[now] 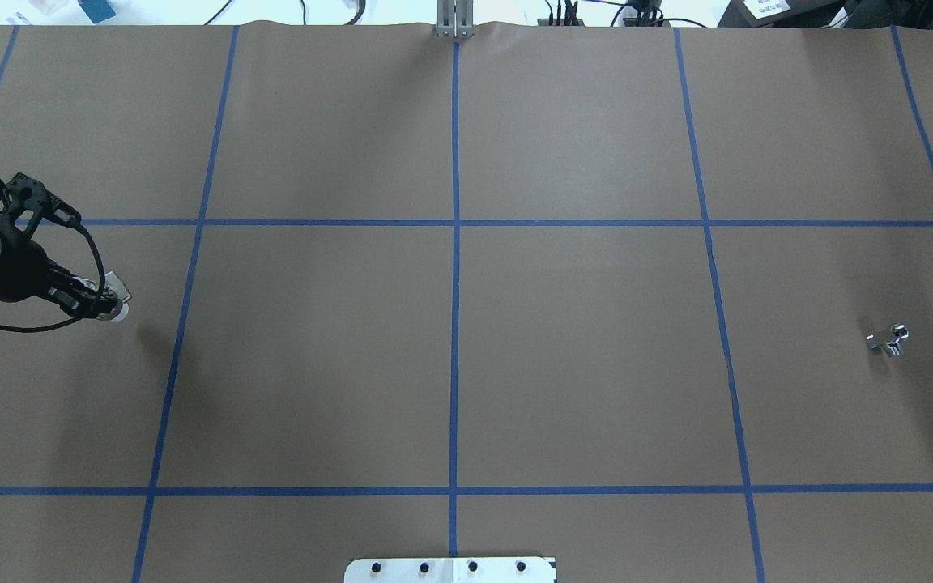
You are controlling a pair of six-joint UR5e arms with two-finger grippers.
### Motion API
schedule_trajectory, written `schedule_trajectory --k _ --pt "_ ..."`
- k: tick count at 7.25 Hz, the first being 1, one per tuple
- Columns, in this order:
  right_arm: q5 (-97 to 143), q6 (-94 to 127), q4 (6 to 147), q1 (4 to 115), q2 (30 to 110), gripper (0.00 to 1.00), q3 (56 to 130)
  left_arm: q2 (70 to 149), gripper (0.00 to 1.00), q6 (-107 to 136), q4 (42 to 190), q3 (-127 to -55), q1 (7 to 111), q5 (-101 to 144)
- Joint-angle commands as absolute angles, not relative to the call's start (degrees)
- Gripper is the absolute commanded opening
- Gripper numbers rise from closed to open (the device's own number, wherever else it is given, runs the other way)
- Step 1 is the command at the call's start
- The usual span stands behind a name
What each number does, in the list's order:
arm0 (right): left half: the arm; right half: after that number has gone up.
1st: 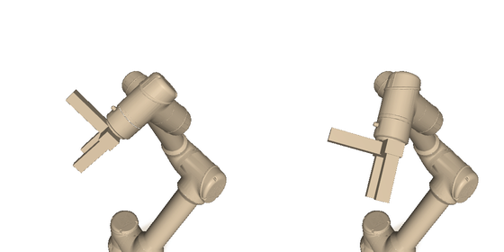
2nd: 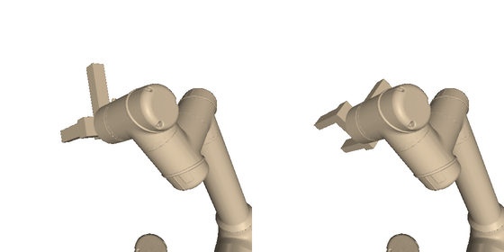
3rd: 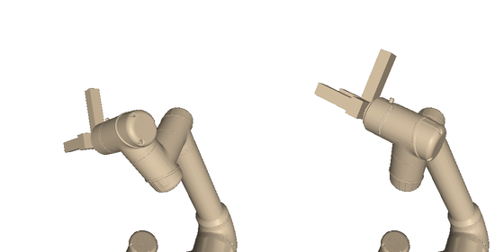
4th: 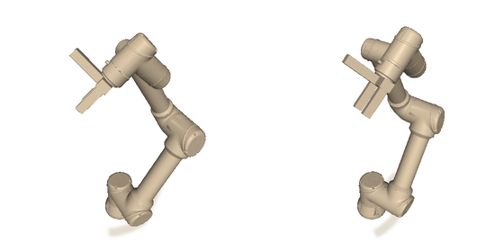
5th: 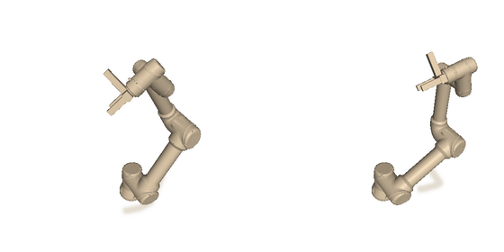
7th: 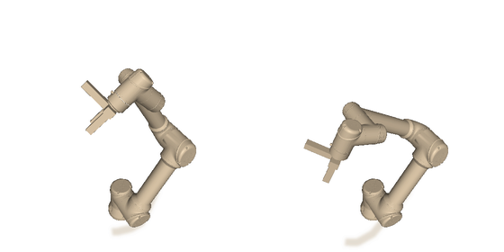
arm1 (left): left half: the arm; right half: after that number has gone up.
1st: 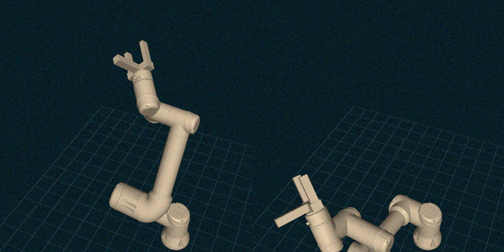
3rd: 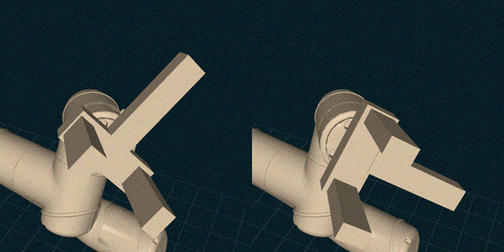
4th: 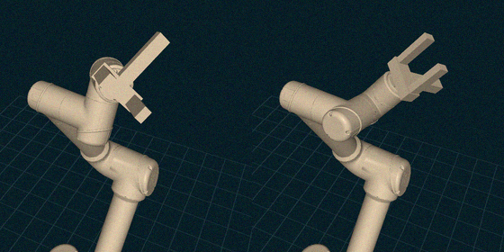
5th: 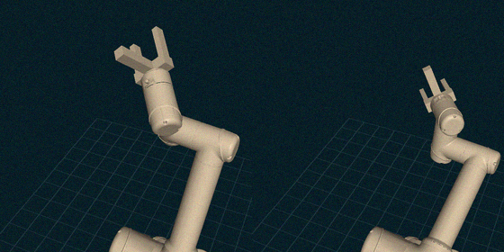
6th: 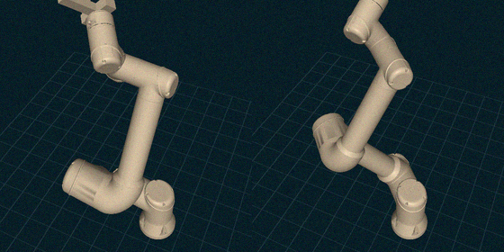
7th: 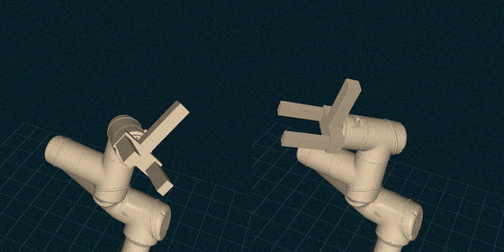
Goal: Assemble PPR valve and pipe with both arms
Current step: 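Carry the white valve fitting with the left gripper to the table center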
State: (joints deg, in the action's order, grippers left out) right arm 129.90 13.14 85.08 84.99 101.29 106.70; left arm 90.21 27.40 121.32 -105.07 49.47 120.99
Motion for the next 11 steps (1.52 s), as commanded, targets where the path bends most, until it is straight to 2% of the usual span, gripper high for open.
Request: schedule_trajectory --k 1,3,6,8,10,11 --pt "129.99 13.27 85.08 84.90 101.25 1.00 106.70 96.73 0.00 44.48 119.55 -105.64 49.31 120.59" --pt "129.99 13.27 85.08 84.90 101.25 1.00 106.70 108.48 0.00 54.72 107.30 -105.73 46.87 120.24" --pt "130.08 13.27 85.17 84.90 101.25 1.00 106.70 122.39 0.00 64.92 96.36 -104.42 36.07 115.41" --pt "130.08 13.27 85.17 84.90 101.25 1.00 106.70 132.84 0.00 71.43 93.88 -96.38 31.31 110.41" --pt "130.08 13.27 85.25 84.90 101.34 1.00 106.70 139.28 0.00 75.13 94.65 -87.32 28.66 105.58" --pt "130.25 13.27 85.25 84.90 101.34 1.00 106.70 141.22 0.00 76.89 94.48 -85.19 28.22 105.12"
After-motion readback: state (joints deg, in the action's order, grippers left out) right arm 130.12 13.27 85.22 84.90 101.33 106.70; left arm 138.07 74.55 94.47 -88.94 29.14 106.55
